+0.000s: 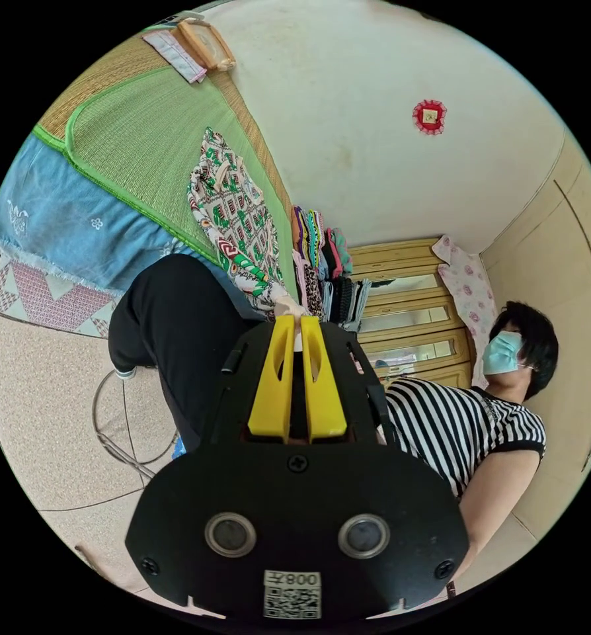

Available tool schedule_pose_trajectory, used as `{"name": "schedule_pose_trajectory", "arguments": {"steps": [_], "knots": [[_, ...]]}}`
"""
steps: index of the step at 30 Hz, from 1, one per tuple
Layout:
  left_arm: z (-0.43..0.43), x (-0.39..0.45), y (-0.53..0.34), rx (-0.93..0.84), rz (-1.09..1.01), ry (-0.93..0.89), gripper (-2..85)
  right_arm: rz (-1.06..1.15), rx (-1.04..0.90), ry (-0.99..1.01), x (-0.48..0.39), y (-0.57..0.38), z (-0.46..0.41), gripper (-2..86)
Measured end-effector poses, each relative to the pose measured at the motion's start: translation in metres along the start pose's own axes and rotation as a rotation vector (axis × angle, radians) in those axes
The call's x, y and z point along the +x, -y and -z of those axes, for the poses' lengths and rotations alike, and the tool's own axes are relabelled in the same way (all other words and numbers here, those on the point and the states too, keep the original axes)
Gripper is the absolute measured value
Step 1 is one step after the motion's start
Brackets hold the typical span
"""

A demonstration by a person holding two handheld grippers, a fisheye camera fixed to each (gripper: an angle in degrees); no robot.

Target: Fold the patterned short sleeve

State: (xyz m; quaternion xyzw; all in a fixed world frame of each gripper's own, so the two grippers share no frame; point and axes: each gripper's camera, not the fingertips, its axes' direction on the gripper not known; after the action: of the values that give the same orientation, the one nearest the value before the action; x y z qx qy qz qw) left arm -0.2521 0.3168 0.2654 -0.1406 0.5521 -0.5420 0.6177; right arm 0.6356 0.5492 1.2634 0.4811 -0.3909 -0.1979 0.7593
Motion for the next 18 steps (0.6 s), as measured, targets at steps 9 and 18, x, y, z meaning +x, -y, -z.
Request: {"name": "schedule_pose_trajectory", "arguments": {"steps": [9,18], "knots": [[0.003,0.015,0.035,0.06,-0.021,-0.063,1.5,0.018,0.061,-0.01,-0.014,0.003,0.024,1.0],[-0.016,0.041,0.135,0.097,-0.093,-0.087,1.5,0.078,0.092,-0.066,-0.029,0.083,0.044,1.0]]}}
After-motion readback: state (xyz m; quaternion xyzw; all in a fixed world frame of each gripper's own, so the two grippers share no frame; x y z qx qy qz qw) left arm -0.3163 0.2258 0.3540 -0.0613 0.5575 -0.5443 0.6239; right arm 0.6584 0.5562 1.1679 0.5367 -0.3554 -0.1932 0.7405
